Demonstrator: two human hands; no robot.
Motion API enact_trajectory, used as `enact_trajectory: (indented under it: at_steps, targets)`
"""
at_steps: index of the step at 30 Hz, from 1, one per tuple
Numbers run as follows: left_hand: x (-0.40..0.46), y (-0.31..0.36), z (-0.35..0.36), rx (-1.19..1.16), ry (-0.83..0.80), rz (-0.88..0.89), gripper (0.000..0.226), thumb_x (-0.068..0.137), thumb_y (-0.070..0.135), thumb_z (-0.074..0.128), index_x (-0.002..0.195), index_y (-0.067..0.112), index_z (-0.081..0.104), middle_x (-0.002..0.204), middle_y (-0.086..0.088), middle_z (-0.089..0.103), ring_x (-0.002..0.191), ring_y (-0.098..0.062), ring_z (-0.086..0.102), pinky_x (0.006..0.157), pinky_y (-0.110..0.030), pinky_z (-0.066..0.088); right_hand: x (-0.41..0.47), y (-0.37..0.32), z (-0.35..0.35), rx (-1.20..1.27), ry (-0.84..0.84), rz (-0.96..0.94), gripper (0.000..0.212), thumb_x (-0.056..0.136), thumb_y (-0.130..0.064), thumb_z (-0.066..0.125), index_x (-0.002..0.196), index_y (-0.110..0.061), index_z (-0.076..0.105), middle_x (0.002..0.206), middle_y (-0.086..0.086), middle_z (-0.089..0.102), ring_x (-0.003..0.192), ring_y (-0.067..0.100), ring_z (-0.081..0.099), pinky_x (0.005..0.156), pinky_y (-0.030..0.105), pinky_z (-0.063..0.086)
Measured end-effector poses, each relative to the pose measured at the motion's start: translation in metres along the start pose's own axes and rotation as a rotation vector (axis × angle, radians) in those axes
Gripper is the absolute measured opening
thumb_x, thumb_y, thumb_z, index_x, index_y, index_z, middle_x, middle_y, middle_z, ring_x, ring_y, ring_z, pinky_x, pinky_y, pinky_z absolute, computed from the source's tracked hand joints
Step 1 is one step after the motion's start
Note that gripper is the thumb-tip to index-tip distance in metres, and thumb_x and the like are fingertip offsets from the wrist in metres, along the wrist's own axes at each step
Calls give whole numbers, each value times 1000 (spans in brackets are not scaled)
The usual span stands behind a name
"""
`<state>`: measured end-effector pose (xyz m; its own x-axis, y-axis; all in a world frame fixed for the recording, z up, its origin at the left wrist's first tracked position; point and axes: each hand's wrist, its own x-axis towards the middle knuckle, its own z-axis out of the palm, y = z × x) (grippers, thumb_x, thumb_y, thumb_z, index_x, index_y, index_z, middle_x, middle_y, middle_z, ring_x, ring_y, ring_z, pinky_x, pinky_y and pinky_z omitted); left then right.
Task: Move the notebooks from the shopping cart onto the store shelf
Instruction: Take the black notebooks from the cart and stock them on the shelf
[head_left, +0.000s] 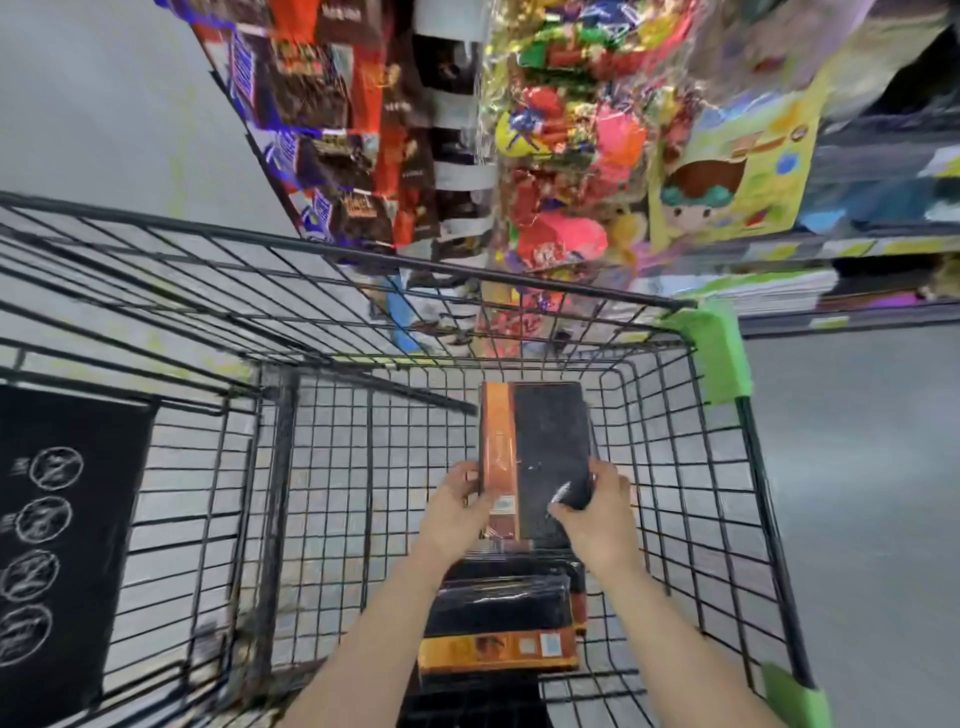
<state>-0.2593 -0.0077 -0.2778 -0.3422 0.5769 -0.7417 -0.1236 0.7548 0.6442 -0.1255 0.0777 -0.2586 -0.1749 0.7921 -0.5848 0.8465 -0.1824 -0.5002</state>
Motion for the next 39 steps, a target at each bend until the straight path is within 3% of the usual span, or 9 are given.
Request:
enact_trajectory:
  at_steps: [2, 10, 14, 17, 24, 27, 32, 34, 39]
  targets:
    - [-6, 6, -11, -86, -2, -7, 35, 90, 21, 57, 119, 10, 41, 100, -10, 66, 55, 0, 57, 47, -8, 44, -1, -9, 0, 3, -17, -49, 59, 75, -11, 72, 125, -15, 41, 124, 6, 43, 97, 19, 56, 84, 30, 46]
    - [-32, -22, -85, -102, 91, -71, 27, 89, 15, 59, 110, 23, 44, 97, -10, 69, 81, -15, 68, 60, -16, 50, -6, -15, -10, -158, -10, 22, 76, 69, -39, 75, 131, -16, 39, 128, 8, 42, 95, 23, 60, 82, 42, 55]
    - [-24, -43, -94, -105, 125, -88, 23, 87, 11, 60, 98, 26, 46, 75, 7, 67, 64, -3, 67, 50, -10, 47, 7, 1, -1, -319, 10, 130, 84, 66, -44, 77, 130, -7, 35, 132, 16, 37, 108, 31, 56, 80, 42, 52]
    - [-16, -52, -93, -129, 143, -102, 31, 85, 20, 63, 111, 20, 47, 86, -2, 69, 85, -23, 67, 65, -26, 49, 17, 7, 10, -412, 17, 184, 93, 63, -49, 77, 130, -4, 31, 133, 18, 40, 108, 33, 57, 74, 39, 51]
    - [-12, -49, -101, -159, 116, -92, 36, 85, 23, 64, 116, 20, 46, 97, -10, 68, 76, -14, 64, 53, -15, 46, 24, 7, 9, -353, -8, 165, 69, 67, -44, 76, 115, -4, 47, 112, 16, 56, 85, 29, 62, 59, 27, 41]
    - [-25, -39, -114, -126, 111, -73, 31, 89, 16, 59, 114, 21, 41, 90, -7, 65, 52, 1, 56, 47, -12, 42, 27, -2, -2, -220, -87, 142, 53, 71, -39, 74, 107, -3, 62, 96, 15, 67, 64, 19, 60, 54, 25, 44]
    - [-74, -9, -138, -48, 132, -31, 26, 88, 17, 61, 97, 33, 43, 80, -1, 63, 63, -8, 60, 56, -12, 48, 3, -38, -38, -203, -135, 6, 42, 84, -34, 62, 114, -5, 62, 111, 17, 66, 96, 30, 62, 71, 26, 39]
    - [-101, 4, -145, -4, 110, 15, 30, 84, 24, 65, 105, 34, 46, 83, -7, 63, 72, -21, 57, 68, -30, 49, -21, -53, -63, -203, -100, -40, 35, 85, -32, 60, 106, -4, 65, 96, 18, 68, 91, 32, 63, 68, 31, 40]
    - [-165, 42, -142, 52, 98, 67, 29, 93, 18, 54, 118, 18, 40, 90, 1, 61, 62, -10, 52, 63, -27, 52, -99, -65, -131, -129, -26, -123, 18, 89, -29, 56, 85, -12, 60, 76, 10, 60, 76, 26, 58, 63, 30, 36]
